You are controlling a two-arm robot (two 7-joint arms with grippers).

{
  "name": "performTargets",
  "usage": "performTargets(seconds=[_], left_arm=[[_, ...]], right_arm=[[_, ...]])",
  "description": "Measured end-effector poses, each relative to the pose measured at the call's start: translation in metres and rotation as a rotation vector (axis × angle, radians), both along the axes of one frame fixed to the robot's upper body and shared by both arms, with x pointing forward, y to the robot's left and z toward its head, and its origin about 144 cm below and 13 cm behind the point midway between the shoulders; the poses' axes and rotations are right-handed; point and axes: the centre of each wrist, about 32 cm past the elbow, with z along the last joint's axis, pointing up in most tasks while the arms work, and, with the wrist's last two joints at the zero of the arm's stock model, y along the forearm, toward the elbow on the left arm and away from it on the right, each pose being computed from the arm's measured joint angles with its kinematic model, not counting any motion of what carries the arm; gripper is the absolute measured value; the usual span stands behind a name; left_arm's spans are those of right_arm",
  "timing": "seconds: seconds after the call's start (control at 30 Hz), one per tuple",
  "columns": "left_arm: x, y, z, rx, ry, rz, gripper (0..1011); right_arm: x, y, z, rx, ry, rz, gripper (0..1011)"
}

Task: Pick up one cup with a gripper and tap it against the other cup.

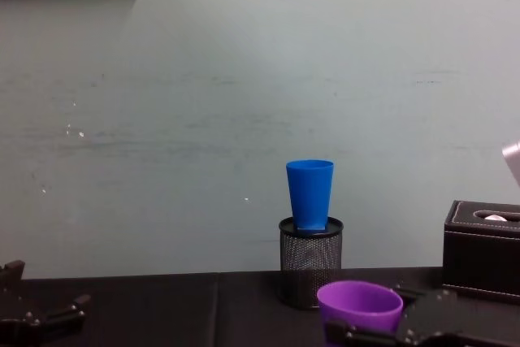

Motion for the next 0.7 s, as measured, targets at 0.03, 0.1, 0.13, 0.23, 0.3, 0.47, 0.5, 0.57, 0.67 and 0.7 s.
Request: performTargets(seconds=[0.03, 0.1, 0.13, 0.23, 0.3, 0.47, 0.5, 0.57, 0.67, 0.7], left_arm=[[0.000, 0.000, 0.000, 0.000, 0.000, 0.000, 1011], [0.000, 0.000, 0.000, 0.000, 0.000, 0.000, 1011], [0.000, 0.000, 0.000, 0.000, 0.000, 0.000, 1011], [0.000, 0.000, 0.000, 0.000, 0.000, 0.000, 1011], [0.000, 0.000, 0.000, 0.000, 0.000, 0.000, 1011], [0.000, 0.000, 0.000, 0.000, 0.000, 0.000, 1011], [0.000, 0.000, 0.000, 0.000, 0.000, 0.000, 1012], [0.000, 0.000, 0.000, 0.000, 0.000, 0.000, 1011], [0.000, 0.000, 0.000, 0.000, 0.000, 0.000, 1011], [0.000, 0.000, 0.000, 0.000, 0.000, 0.000, 1011]], right_arm=[[0.000, 0.000, 0.002, -0.002, -0.001, 0.000, 731], [0.001, 0.001, 0.012, -0.009, -0.009, 0.001, 731], [0.001, 0.001, 0.012, -0.009, -0.009, 0.001, 731], [0.003, 0.002, 0.031, -0.016, -0.020, 0.001, 731], [0.004, 0.003, 0.038, -0.016, -0.020, 0.001, 731], [0.006, 0.005, 0.065, -0.017, -0.012, 0.003, 731], [0.007, 0.005, 0.068, -0.017, -0.011, 0.004, 731], [0.007, 0.005, 0.074, -0.019, -0.010, 0.006, 731], [0.008, 0.006, 0.082, -0.025, -0.009, 0.010, 731], [0.008, 0.007, 0.085, -0.029, -0.009, 0.012, 731]])
